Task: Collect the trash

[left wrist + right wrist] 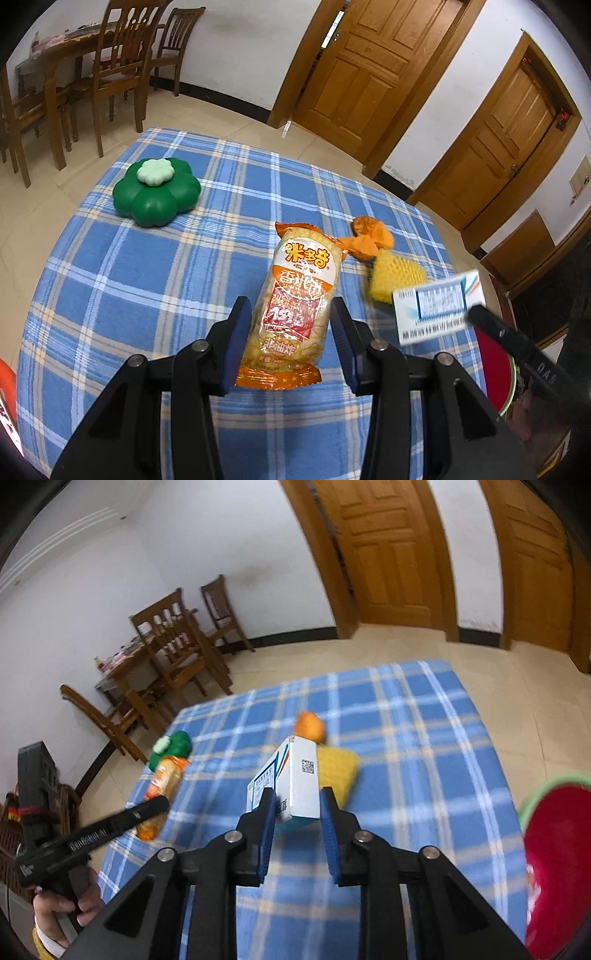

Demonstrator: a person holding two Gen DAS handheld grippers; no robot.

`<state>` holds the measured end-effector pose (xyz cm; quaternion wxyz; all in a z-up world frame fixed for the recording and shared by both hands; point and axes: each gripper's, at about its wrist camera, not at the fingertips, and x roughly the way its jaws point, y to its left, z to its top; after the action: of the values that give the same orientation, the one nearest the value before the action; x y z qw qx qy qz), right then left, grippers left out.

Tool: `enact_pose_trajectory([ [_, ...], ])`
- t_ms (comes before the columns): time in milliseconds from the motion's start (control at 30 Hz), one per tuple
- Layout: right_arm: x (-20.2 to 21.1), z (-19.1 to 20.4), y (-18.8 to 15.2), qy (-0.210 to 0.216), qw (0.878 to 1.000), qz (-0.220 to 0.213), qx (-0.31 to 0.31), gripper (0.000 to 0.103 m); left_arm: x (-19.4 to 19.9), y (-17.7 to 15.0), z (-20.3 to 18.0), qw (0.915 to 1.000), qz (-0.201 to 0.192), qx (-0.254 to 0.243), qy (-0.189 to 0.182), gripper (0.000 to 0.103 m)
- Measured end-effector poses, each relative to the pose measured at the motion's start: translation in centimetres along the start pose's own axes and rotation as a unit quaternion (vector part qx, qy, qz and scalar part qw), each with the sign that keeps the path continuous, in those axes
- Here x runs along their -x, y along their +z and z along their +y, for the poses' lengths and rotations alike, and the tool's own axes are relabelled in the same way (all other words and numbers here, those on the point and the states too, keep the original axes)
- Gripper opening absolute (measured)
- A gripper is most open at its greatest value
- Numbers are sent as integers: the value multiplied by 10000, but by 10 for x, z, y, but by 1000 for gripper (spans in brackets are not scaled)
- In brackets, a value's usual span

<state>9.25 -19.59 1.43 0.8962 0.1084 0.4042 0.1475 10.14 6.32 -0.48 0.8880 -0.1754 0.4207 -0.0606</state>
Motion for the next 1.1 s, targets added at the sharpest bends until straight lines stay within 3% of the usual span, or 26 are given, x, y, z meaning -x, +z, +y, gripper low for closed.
enact_pose_trajectory([
  [367, 9, -38, -49, -507, 9966, 485, -422, 28, 2, -13, -10, 9999, 117, -71, -73, 44],
  [667, 6, -19, -75, -157, 9949, 993, 15, 28, 5, -23, -6, 9999, 161, -60, -9, 44],
  [700, 6, -16, -75, -123, 9948, 1001, 105, 30, 6, -24, -5, 9999, 160, -53, -5, 44],
  [767, 11, -8, -73, -153, 9946, 956, 374, 48, 8, -25, -3, 9999, 157, -38, 8, 44],
  [867, 14, -1, -65, -364, 9937, 821, 667, 69, 9, -27, -1, 9999, 164, -21, 26, 44],
  [967, 11, -1, -56, -494, 9920, 791, 846, 78, 9, -29, 1, 9998, 181, -8, 45, 44],
  [1100, -5, -4, -46, -574, 9895, 907, 964, 81, 9, -30, 1, 9998, 184, -11, 44, 44],
])
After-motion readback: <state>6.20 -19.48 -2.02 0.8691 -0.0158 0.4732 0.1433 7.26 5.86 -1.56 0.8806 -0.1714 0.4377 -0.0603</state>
